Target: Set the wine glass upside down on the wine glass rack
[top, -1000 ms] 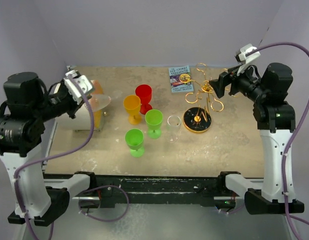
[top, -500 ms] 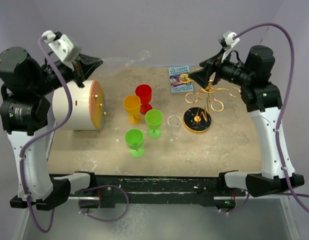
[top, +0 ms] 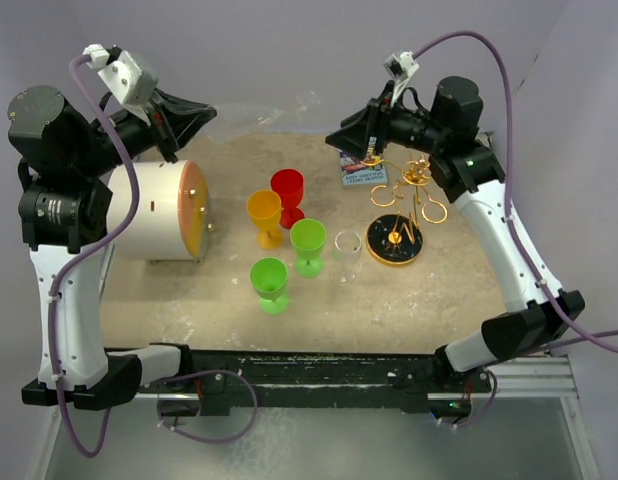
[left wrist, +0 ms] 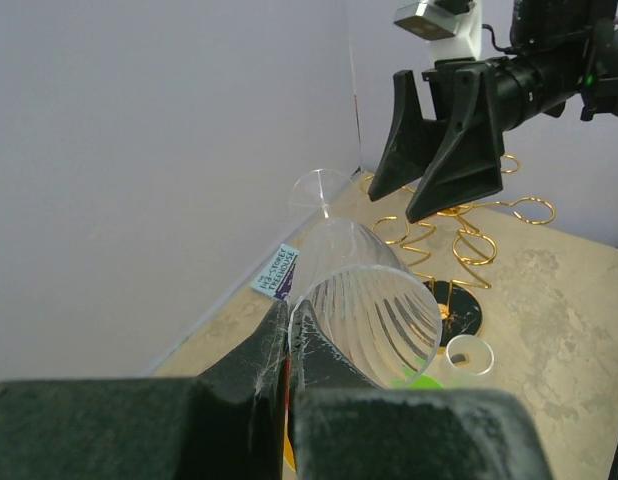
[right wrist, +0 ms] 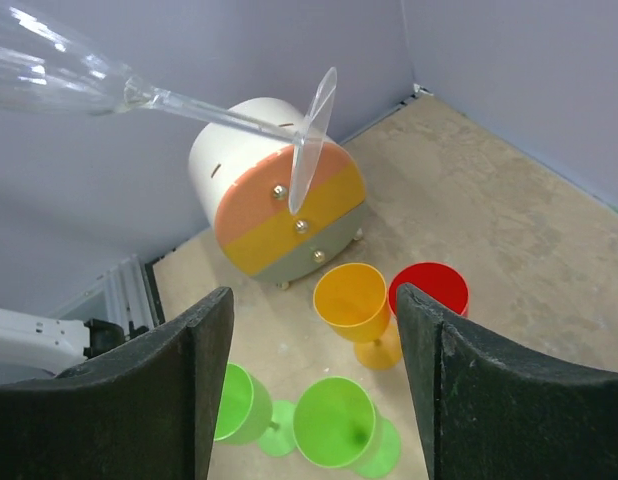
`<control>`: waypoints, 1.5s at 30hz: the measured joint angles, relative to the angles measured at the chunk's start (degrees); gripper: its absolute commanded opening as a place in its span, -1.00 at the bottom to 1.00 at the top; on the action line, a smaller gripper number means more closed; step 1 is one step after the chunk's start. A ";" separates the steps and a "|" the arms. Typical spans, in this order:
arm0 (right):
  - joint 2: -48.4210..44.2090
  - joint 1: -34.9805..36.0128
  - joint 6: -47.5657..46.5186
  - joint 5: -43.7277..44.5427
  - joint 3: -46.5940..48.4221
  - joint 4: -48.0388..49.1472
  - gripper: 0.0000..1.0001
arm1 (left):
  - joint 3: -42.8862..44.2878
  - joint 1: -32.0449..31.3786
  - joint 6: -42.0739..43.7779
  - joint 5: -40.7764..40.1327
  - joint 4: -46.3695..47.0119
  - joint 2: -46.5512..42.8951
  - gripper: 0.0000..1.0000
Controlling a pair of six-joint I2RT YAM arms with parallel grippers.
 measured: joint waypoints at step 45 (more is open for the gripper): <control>4.07 4.63 3.28 18.25 7.74 -1.77 -1.00 | -9.01 0.92 -2.91 0.33 2.62 -6.60 0.57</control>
